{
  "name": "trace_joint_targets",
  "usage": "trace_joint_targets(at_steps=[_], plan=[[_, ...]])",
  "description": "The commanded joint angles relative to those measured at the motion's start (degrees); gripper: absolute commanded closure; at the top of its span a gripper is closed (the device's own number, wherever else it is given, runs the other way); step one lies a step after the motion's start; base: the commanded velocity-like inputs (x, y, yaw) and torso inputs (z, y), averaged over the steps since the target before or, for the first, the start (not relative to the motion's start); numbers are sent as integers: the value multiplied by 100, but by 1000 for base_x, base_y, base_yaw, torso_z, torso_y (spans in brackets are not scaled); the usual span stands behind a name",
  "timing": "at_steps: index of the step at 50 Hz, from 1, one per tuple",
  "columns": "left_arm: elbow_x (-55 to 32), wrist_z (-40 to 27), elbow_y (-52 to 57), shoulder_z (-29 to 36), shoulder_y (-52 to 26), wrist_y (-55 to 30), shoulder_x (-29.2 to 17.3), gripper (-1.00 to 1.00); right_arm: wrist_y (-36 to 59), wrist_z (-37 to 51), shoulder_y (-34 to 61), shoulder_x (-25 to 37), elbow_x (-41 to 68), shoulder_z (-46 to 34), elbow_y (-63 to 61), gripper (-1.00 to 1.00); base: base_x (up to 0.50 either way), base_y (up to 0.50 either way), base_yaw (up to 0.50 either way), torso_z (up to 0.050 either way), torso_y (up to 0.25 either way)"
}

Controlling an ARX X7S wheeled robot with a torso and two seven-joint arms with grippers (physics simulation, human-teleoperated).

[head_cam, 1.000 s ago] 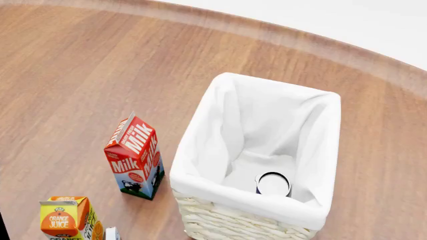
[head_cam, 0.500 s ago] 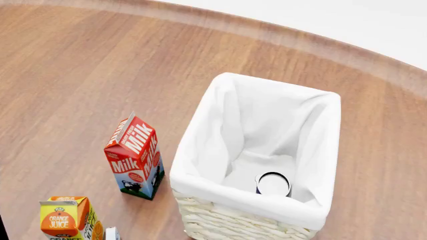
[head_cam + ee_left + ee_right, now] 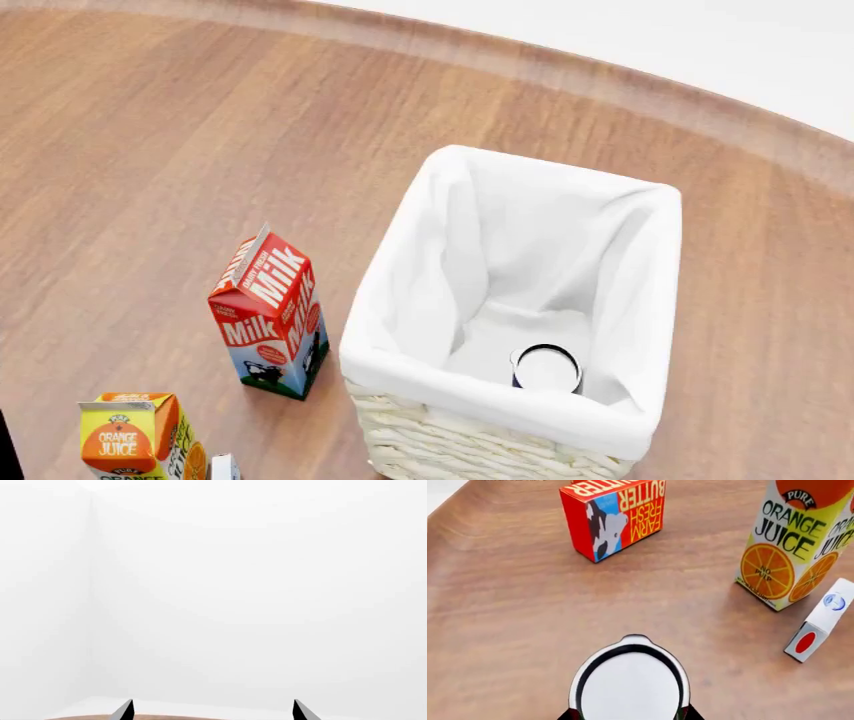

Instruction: Pick up the alphabet soup and the tomato sauce, and put them in the basket.

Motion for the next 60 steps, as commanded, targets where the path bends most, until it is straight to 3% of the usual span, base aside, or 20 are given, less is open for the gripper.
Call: trace_joint_targets(at_steps=[1,21,38,60], plan=[[7,-5,-16,41,-18,6,19,-100,0,14,-22,-10,-3,-11,45,100,0,0,0,0,0],[4,-21,-3,86,-74,9,11,-100,182,311,-66,254,-55,16,-554,100,0,0,0,0,0],[27,-78,31,218,-190,1,8,-100,1051,1392,-299,1444,-139,311,-3304,100,0,0,0,0,0],[50,-134,27,385,-316,-7,68,-100,1418,2374,-602,2464,-20,919,-5299,100,0,0,0,0,0]])
